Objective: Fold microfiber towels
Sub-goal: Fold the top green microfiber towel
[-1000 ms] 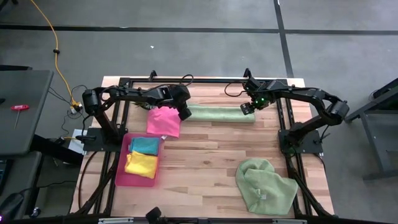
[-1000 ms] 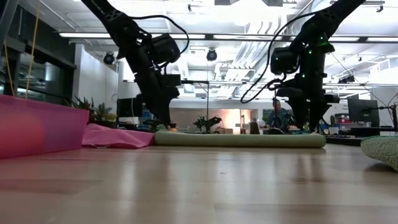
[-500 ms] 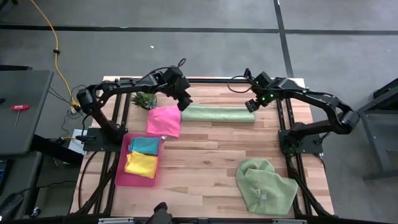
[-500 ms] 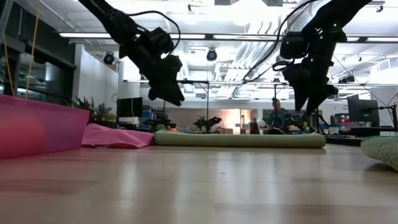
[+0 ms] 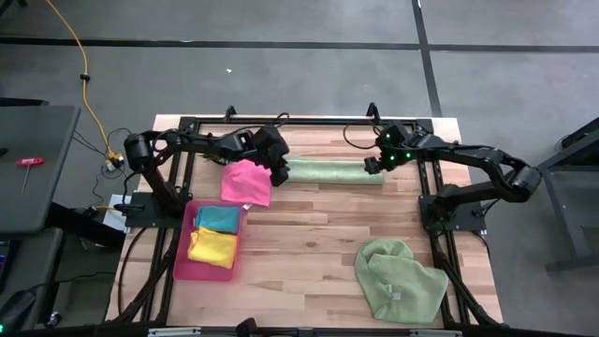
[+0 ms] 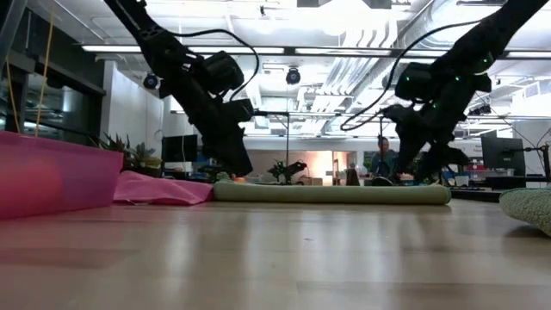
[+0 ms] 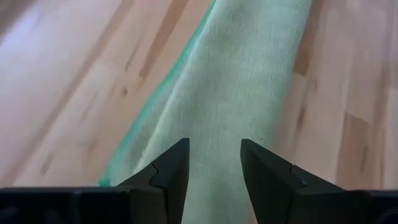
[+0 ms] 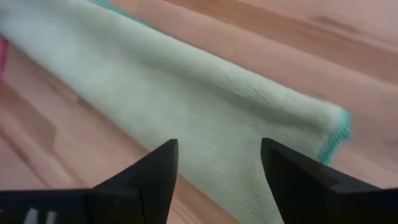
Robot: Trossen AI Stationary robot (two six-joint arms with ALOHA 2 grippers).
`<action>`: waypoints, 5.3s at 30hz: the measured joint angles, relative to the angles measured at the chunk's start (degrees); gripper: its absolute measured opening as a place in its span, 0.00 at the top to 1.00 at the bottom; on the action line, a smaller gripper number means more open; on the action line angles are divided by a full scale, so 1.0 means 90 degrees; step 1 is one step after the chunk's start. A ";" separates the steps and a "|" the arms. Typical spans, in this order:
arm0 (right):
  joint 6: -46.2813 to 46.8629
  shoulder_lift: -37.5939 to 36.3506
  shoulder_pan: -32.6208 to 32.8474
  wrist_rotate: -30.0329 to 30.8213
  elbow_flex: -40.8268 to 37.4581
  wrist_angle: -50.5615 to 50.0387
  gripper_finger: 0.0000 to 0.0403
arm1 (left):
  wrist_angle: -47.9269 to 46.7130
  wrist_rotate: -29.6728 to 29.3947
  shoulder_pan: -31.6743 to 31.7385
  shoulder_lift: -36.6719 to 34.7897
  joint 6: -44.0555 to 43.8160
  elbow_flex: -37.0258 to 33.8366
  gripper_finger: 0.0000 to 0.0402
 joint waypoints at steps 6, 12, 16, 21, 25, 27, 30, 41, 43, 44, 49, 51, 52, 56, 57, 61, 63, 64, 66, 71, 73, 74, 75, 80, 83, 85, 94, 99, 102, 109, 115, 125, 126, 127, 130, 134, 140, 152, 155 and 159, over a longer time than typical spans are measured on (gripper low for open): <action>0.0231 0.0000 0.0147 0.0588 -0.0259 -0.0215 0.45 | 0.0519 -0.0038 -0.0175 0.0340 0.0150 0.0010 0.67; 0.0211 0.0000 0.0194 0.1376 -0.0299 -0.0686 0.45 | 0.0687 -0.0204 -0.0276 0.0615 0.0052 0.0005 0.67; 0.0215 0.0000 0.0107 0.1628 -0.0299 -0.0794 0.45 | 0.0882 -0.0208 -0.0318 0.0625 0.0060 0.0007 0.67; 0.0206 0.0000 -0.0030 0.1936 -0.0299 -0.0988 0.45 | 0.1066 -0.0248 -0.0317 0.0627 0.0062 0.0007 0.67; 0.0145 0.0002 -0.0103 0.2134 -0.0299 -0.1257 0.45 | 0.1129 -0.0323 -0.0358 0.0786 -0.0002 0.0007 0.67; 0.0026 0.0002 -0.0101 0.2136 -0.0299 -0.1287 0.45 | 0.1138 -0.0323 -0.0420 0.0941 -0.0045 0.0026 0.67; 0.0016 0.0002 -0.0101 0.2128 -0.0299 -0.1296 0.45 | 0.1138 -0.0344 -0.0520 0.1152 -0.0019 0.0122 0.67; -0.0291 -0.0376 -0.0146 0.2085 -0.0188 -0.1446 0.45 | 0.1090 -0.0580 -0.0871 0.1790 0.0062 0.0999 0.67; -0.0342 -0.0556 -0.0245 0.2106 -0.0084 -0.1618 0.45 | 0.0940 -0.0583 -0.0899 0.1867 0.0053 0.1172 0.67; -0.0342 -0.0658 -0.0307 0.2094 -0.0039 -0.1721 0.45 | 0.0892 -0.0580 -0.0918 0.1894 0.0059 0.1232 0.67; -0.0371 -0.1015 -0.0659 0.1767 0.0071 -0.2344 0.45 | 0.0803 -0.0597 -0.0944 0.1867 0.0065 0.1354 0.67; -0.0266 -0.1093 -0.0817 0.1803 0.0071 -0.2468 0.45 | 0.0776 -0.0638 -0.0899 0.1861 0.0141 0.1475 0.67; -0.0229 -0.1155 -0.0893 0.1801 0.0071 -0.2466 0.45 | 0.0670 -0.0634 -0.0866 0.1854 0.0170 0.1543 0.67; 0.0079 -0.1318 -0.1124 0.1746 0.0073 -0.2467 0.45 | 0.0235 -0.0630 -0.0793 0.1852 0.0446 0.1730 0.67; 0.0150 -0.1371 -0.1157 0.1677 0.0073 -0.2447 0.45 | 0.0200 -0.0634 -0.0788 0.1852 0.0453 0.1741 0.67; 0.0382 -0.1396 -0.1150 0.1042 0.0073 -0.2400 0.45 | 0.0197 -0.0519 -0.0776 0.1852 0.0436 0.1744 0.67; 0.0357 -0.1276 -0.1078 0.0980 0.0071 -0.2526 0.45 | 0.0192 -0.0485 -0.0757 0.1846 0.0390 0.1744 0.67; 0.0349 -0.1207 -0.1056 0.1042 0.0053 -0.2539 0.45 | 0.0126 -0.0487 -0.0747 0.1812 0.0351 0.1744 0.67; 0.0339 -0.1054 -0.1043 0.1260 0.0008 -0.2508 0.45 | -0.0042 -0.0488 -0.0714 0.1688 0.0283 0.1746 0.67; 0.0320 -0.0585 -0.1041 0.1174 -0.0085 -0.2025 0.45 | -0.0605 -0.0481 -0.0672 0.1440 0.0352 0.1758 0.67; 0.0295 -0.0346 -0.1038 0.1172 -0.0107 -0.1979 0.45 | -0.0724 -0.0483 -0.0652 0.1422 0.0396 0.1757 0.67; 0.0234 -0.0232 -0.1041 0.1174 -0.0107 -0.1969 0.45 | -0.0788 -0.0485 -0.0646 0.1422 0.0394 0.1758 0.67; 0.0186 -0.0128 -0.1039 0.1174 -0.0107 -0.1964 0.45 | -0.0873 -0.0486 -0.0643 0.1422 0.0390 0.1756 0.67; 0.0147 0.0403 -0.0962 0.1191 -0.0100 -0.1860 0.45 | -0.1105 -0.0488 -0.0671 0.1422 0.0396 0.1746 0.67; 0.0168 0.0658 -0.0915 0.1253 -0.0077 -0.1799 0.47 | -0.1095 -0.0489 -0.0688 0.1422 0.0397 0.1722 0.67; 0.0212 0.0810 -0.0916 0.1277 -0.0064 -0.1815 0.51 | -0.1056 -0.0499 -0.0685 0.1446 0.0397 0.1722 0.67; 0.0011 0.0899 -0.0912 0.1520 -0.0058 -0.1719 0.82 | -0.1150 -0.0520 -0.0615 0.1549 0.0663 0.1786 0.67; -0.0131 0.0777 -0.0917 0.1597 -0.0080 -0.1691 0.98 | -0.1830 -0.0537 -0.0197 0.1255 0.1257 0.2303 0.67; -0.0074 0.0510 -0.0934 0.2055 0.0057 -0.2059 0.98 | -0.1980 -0.0568 0.0086 0.1123 0.1271 0.2382 0.67; -0.0135 -0.0256 -0.0944 0.2573 0.0666 -0.3303 0.99 | -0.2252 -0.0162 0.0499 0.1127 0.1403 0.2290 0.67; -0.0103 -0.0427 -0.0946 0.2419 0.0923 -0.3497 1.00 | -0.1809 0.0357 0.0236 0.1171 0.1479 0.1628 0.79; 0.0066 -0.0442 -0.0871 0.2005 0.1248 -0.3632 1.00 | -0.0431 -0.0336 -0.0555 0.1567 0.0688 0.1091 0.99; 0.0069 -0.0442 -0.0835 0.1948 0.1272 -0.3636 1.00 | -0.0310 -0.0407 -0.0575 0.1602 0.0625 0.1090 1.00; 0.0067 -0.0442 -0.0799 0.1897 0.1300 -0.3661 1.00 | -0.0196 -0.0443 -0.0587 0.1612 0.0576 0.1090 0.99; 0.0219 -0.0442 -0.0662 0.1632 0.1312 -0.3661 1.00 | -0.0016 -0.0512 -0.0585 0.1633 0.0559 0.1090 1.00; 0.0490 -0.0442 -0.0347 0.1374 0.1312 -0.3466 1.00 | 0.0015 -0.0491 -0.0560 0.1640 0.0624 0.1090 1.00; 0.1065 -0.0444 0.0219 0.1181 0.1312 -0.2958 1.00 | 0.0081 -0.0438 -0.0562 0.1649 0.0678 0.1088 1.00; 0.2393 -0.0447 0.1257 0.1074 0.1312 -0.1475 1.00 | 0.0262 -0.0435 -0.0611 0.1669 0.0658 0.1081 1.00; 0.2673 -0.0447 0.1370 0.1082 0.1312 -0.1028 1.00 | 0.0268 -0.0430 -0.0614 0.1669 0.0658 0.1081 1.00; 0.2888 -0.0393 0.1494 0.1084 0.1312 -0.0787 1.00 | 0.0272 -0.0425 -0.0612 0.1669 0.0657 0.1081 1.00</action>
